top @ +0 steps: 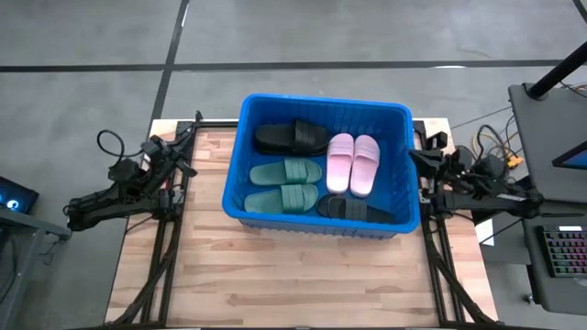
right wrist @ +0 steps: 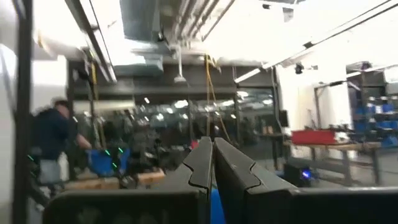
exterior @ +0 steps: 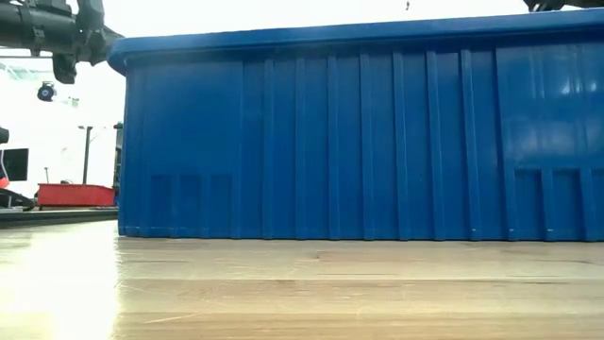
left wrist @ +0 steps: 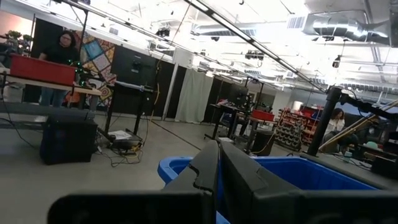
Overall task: Pick and place slides into bin
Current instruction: Return to Home Position
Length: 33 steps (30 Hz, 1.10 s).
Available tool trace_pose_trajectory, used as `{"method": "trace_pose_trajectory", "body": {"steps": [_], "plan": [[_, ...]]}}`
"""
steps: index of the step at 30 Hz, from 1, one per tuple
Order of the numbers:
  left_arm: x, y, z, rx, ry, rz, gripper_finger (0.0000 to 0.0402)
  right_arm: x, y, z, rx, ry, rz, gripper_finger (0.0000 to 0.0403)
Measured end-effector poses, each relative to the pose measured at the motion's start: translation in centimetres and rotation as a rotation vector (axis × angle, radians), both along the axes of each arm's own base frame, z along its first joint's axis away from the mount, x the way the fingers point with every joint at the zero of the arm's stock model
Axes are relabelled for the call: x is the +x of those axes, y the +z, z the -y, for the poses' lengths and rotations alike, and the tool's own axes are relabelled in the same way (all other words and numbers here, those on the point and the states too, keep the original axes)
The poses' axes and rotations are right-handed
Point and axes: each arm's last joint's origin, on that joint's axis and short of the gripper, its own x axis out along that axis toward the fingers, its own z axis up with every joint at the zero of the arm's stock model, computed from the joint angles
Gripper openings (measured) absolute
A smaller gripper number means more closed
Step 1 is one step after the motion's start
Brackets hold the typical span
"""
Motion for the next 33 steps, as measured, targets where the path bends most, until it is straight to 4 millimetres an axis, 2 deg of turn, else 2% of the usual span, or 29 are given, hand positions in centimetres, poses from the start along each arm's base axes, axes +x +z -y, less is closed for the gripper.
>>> {"method": "trace_pose_trajectory", "body": {"steps": [3,7,12,17,19,23,33], "plan": [[0.1,-0.1,0.0,-0.001,0.0,-0.005,0.0002,-0.9,-1.2,-0.1,0.017,0.049,0.049,0.0008],[0.1,-0.3,0.0,-0.003,0.0,-0.012,0.0002,-0.1,-2.3,-0.4,0.029,0.158,-0.012,0.0008],[0.2,-0.3,0.0,-0.002,0.0,-0.01,0.0002,0.8,-3.6,-0.4,0.075,0.179,-0.037,0.0008],[0.2,-0.4,0.0,-0.003,0.001,-0.013,0.0002,0.6,-4.3,-0.5,-0.022,0.223,0.23,0.0008],[0.2,-0.3,0.0,-0.004,0.002,-0.011,0.0002,0.8,-5.2,-0.6,-0.041,0.23,0.255,0.0008],[0.2,-0.3,0.0,-0.004,0.004,-0.01,0.0002,1.4,-6.9,-0.5,-0.007,0.241,0.214,0.0008],[0.2,-0.4,0.0,-0.005,0.006,-0.011,0.0002,2.2,-8.1,-0.5,0.047,0.258,0.093,0.0009]]}}
